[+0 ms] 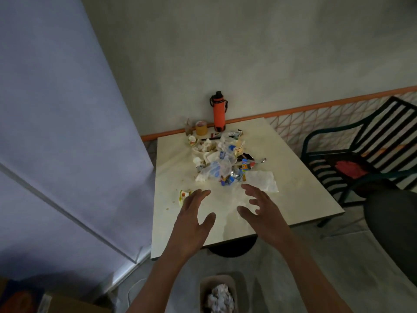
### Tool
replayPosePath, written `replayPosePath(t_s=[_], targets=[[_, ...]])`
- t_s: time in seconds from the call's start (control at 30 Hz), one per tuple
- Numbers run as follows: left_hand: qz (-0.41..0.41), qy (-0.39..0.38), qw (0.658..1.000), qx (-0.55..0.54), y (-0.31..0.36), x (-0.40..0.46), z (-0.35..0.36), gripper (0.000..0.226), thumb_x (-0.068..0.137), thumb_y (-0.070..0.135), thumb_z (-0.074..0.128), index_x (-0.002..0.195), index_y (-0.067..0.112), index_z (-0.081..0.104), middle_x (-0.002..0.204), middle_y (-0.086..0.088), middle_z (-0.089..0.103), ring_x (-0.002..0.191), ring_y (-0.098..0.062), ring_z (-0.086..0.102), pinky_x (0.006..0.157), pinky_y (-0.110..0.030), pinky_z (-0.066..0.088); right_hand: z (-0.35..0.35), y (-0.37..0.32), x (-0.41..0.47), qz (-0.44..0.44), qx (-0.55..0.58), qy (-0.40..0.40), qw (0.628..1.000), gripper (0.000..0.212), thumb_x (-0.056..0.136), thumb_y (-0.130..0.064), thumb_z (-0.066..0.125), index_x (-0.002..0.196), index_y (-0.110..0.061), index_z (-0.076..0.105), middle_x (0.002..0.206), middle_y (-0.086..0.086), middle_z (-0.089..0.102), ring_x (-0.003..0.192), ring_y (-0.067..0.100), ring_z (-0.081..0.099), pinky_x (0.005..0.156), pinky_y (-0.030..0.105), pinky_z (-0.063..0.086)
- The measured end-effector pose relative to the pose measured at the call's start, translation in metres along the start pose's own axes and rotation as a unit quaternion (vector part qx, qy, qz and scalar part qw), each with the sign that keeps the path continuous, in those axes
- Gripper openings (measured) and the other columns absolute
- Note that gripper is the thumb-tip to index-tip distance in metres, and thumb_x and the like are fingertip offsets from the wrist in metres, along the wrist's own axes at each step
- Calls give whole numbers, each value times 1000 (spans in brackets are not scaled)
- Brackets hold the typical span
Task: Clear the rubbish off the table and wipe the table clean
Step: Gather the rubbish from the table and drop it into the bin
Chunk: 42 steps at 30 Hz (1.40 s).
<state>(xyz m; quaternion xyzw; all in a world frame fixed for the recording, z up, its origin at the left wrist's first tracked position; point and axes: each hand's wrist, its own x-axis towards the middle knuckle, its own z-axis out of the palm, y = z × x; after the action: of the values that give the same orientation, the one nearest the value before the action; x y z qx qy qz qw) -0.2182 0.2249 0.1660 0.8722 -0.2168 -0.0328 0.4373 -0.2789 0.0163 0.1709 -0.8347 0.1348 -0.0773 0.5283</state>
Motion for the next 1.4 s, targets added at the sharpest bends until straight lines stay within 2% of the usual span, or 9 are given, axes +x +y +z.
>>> replayPosePath(t_s=[0.13,0.27,0.6,0.83,1.0,1.1,1.2,1.33,1.4], targets=[[-17,24,1000,-4,20,22,31,57,95,29,66,135,60,39,151,16,36,135,-8,42,108,-41,46,-38,20,22,-6,-5,-14,1000,58,91,-27,68,142,-39,43,136,-9,48,121,13,52,91,24,40],[-36,55,998,-20,42,44,65,59,95,22,67,130,60,38,147,14,38,125,-5,46,96,-28,47,-81,42,48,-16,-15,-41,999,57,91,-28,68,141,-41,43,135,-9,47,121,13,52,91,24,41],[-118,75,990,0,47,74,112,57,94,23,68,137,49,41,143,14,38,124,-10,48,91,-26,48,-130,79,94,-27,-28,-89,995,58,90,-25,68,139,-42,43,136,-9,48,121,14,52,90,23,42],[-156,99,983,4,21,116,110,61,93,21,71,146,31,45,137,11,41,120,-15,51,98,-28,44,-126,84,134,-56,-63,-121,989,56,91,-28,67,139,-44,42,134,-12,46,122,11,49,95,28,44],[-194,126,973,-1,-21,171,108,64,90,19,73,147,28,45,140,0,45,116,-17,54,96,-28,46,-108,81,193,-77,-95,-134,983,54,91,-28,65,138,-43,43,128,-18,44,118,7,48,97,29,44],[-223,130,966,4,-54,201,101,67,89,21,73,148,29,42,144,-4,44,121,-24,55,99,-38,51,-87,74,232,-93,-101,-144,980,50,90,-24,67,134,-38,49,124,-18,46,116,8,50,91,21,40],[-264,131,956,0,-87,227,95,71,88,19,73,148,33,40,145,-5,42,121,-26,56,99,-40,52,-59,69,273,-100,-121,-171,973,49,90,-23,68,135,-30,51,126,-13,49,118,9,50,85,9,34],[-295,103,950,10,-127,258,90,74,86,17,74,149,33,39,147,-7,39,121,-32,58,101,-45,52,-20,62,316,-103,-111,-200,968,48,91,-25,65,137,-32,50,137,-7,49,122,11,50,94,21,39],[-315,80,946,24,-142,268,92,75,86,17,75,150,31,38,148,-8,39,121,-33,59,103,-45,51,-3,62,327,-101,-111,-211,966,47,92,-23,65,136,-32,51,134,-8,49,116,7,50,92,20,39]])
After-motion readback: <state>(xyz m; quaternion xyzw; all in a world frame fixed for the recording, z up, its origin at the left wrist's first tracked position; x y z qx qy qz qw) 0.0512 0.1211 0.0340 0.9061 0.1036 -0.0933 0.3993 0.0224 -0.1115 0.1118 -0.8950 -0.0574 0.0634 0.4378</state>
